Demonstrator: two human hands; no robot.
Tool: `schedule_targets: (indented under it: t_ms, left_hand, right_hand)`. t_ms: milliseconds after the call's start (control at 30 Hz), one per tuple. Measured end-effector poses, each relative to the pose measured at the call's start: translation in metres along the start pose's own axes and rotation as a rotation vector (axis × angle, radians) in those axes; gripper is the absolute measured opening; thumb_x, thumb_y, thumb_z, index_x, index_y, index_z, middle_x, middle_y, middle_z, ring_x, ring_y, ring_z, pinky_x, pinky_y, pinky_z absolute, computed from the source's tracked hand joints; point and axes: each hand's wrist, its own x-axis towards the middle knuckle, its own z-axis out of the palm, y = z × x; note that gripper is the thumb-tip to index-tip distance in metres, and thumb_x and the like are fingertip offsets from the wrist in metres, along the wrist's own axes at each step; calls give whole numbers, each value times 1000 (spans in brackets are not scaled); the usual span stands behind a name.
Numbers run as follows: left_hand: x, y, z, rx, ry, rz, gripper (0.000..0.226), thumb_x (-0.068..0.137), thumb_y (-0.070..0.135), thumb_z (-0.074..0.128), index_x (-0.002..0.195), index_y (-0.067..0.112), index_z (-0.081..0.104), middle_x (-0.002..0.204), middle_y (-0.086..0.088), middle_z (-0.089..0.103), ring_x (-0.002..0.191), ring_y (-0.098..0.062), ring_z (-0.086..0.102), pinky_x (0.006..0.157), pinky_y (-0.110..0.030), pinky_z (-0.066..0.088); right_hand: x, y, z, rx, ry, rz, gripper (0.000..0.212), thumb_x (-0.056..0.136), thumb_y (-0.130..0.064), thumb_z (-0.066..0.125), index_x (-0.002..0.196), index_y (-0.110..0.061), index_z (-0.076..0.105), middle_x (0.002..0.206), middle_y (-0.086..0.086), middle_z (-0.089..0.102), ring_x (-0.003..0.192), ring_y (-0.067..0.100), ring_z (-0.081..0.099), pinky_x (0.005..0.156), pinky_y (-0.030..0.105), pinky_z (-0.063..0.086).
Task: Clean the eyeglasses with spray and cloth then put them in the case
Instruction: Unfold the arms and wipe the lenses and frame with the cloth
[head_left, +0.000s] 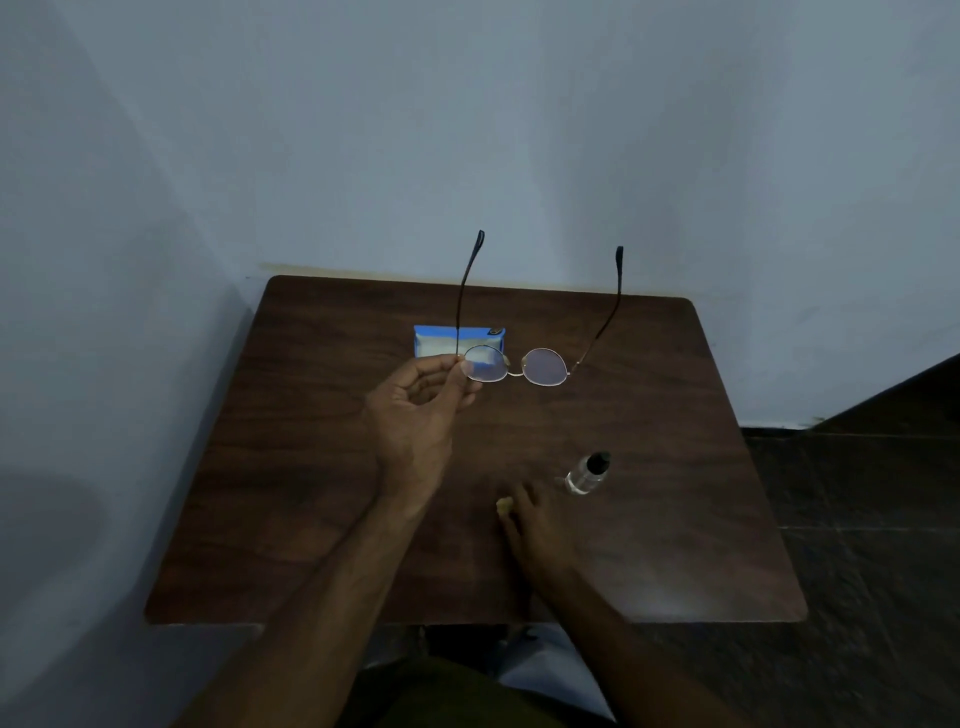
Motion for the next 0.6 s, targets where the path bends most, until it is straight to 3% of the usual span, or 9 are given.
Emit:
schedule_targets:
  t_ms: [67,133,233,333,400,533,600]
  left_hand:
    - [-1,1,-2,14,-2,8,21,90,9,83,110,2,79,90,-8,83,80,-24,82,73,-30,67]
    - [-2,5,-5,20,0,11,23,89,10,83,110,3,79,90,-7,83,80,-23,82,73,-30,67]
    - [1,10,-8,44,24,28,19,89,8,83,108,7,80,88,-5,83,78,-21,82,73,-30,67]
    - [3,14,-11,52,51,65,16,87,7,85,102,12,80,85,-3,83,77,-18,82,74,-31,67]
    - [2,17,-9,109,55,120,18,87,5,85,101,14,80,84,4,81,76,-7,80,74,-22,64]
    - [-3,23,-1,195,30,286,16,88,3,84,103,7,83,91,10,80,83,0,78,79,-17,61]
    - [-5,27,2,241,27,386,18,87,3,84,105,6,82,94,13,78,87,5,76,81,-12,58]
  right_hand:
    - [5,-5,3,3,-86,-23,11,103,-27,54,103,-19,63,111,13,67,96,34,64,79,38,46]
    - [6,-18,-5,132,-54,-8,2,97,-28,62,98,-28,62,100,5,72,88,27,69,73,34,48]
    - [-4,-65,-52,376,204,-102,5,91,-26,72,87,-28,71,89,-9,71,83,10,67,70,31,52]
    - [-17,-125,-129,421,520,-288,6,91,-17,74,95,-15,78,97,-3,70,90,11,67,77,26,55]
    - [-12,-151,-170,359,656,-336,15,92,-20,72,100,-10,80,103,3,71,91,12,68,80,19,53]
    - [18,-166,-195,163,555,-329,11,93,-17,74,103,-17,76,106,-2,68,90,13,66,71,30,55]
    - [32,-165,-195,29,541,-304,6,92,-18,74,98,-18,74,103,-2,66,87,15,64,66,28,48]
